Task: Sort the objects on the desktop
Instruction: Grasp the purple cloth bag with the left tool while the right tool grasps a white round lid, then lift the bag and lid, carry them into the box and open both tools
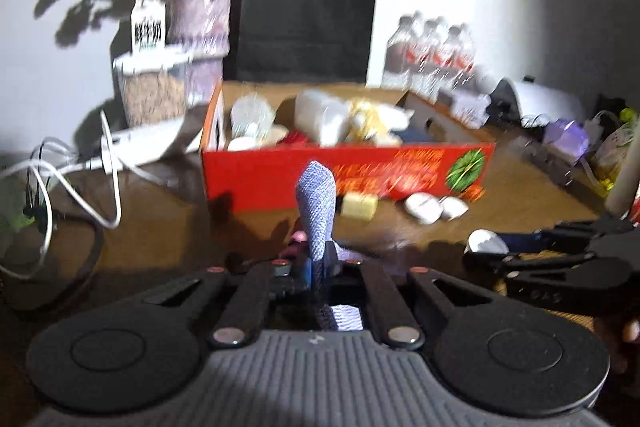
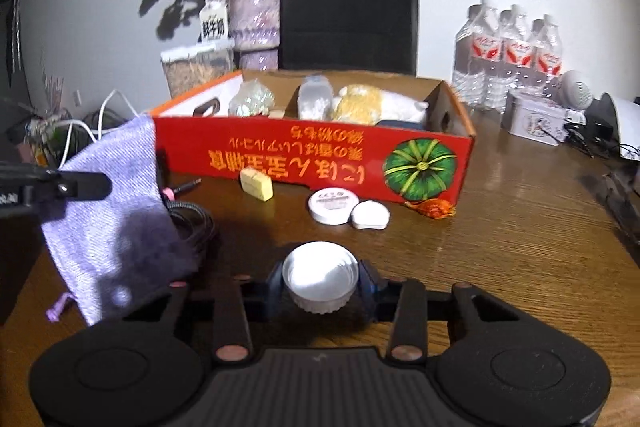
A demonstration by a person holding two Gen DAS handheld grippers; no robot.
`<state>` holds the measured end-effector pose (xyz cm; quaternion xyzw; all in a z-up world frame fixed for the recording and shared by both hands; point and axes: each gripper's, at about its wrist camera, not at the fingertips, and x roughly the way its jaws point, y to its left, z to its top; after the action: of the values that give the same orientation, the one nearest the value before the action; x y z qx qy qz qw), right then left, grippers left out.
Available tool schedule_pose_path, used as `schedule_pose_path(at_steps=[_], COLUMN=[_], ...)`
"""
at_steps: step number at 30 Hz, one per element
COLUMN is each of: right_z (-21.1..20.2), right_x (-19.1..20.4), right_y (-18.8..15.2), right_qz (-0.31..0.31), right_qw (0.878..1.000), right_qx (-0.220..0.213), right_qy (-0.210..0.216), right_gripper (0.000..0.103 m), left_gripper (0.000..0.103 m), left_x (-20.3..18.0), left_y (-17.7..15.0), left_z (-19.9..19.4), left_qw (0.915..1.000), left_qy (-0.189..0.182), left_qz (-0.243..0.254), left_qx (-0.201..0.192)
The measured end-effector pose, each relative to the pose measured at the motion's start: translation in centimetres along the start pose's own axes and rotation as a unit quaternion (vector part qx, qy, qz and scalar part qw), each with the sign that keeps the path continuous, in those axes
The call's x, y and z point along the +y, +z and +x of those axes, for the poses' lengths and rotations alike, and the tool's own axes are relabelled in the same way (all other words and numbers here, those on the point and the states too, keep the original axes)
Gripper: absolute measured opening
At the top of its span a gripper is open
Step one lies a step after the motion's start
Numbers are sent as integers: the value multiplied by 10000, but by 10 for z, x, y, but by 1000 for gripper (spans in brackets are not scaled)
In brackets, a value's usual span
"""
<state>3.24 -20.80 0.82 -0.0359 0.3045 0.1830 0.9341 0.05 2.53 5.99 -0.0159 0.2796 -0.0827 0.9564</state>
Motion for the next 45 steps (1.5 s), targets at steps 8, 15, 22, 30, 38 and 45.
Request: schedule_pose_path(at_steps=[8,15,22,30,38,45], right_z=[-38,-60,-74,-60,-53,-37], right_x=[-8,-5,-6,-11,-16,-16], right_y=[-8,-16,-11,-10,9,68], right_qz=[271,361,382,434,366,-3], right_qw=[9993,9987,9978,9982,9975,9961], right_qx=[-232,-341,-525,-391,-544,-869], right_qy=[-81,-118,-129,-161,-278,-125], right_gripper=[39,39,39,39,39,39], left_gripper=[6,6,6,6,6,6], left_x=[-16,-18,-13,-5,7,31], left_y=[12,12,25,45,64,106], left_z=[-45,-65,-83,-76,-51,-6], left_qw=[9986,9977,9954,9938,9936,9945], left_qy=[-215,-225,-229,-189,-196,-322], left_qz=[-39,-70,-72,-98,-67,-168], left_qx=[-481,-633,-924,-1091,-1112,-985])
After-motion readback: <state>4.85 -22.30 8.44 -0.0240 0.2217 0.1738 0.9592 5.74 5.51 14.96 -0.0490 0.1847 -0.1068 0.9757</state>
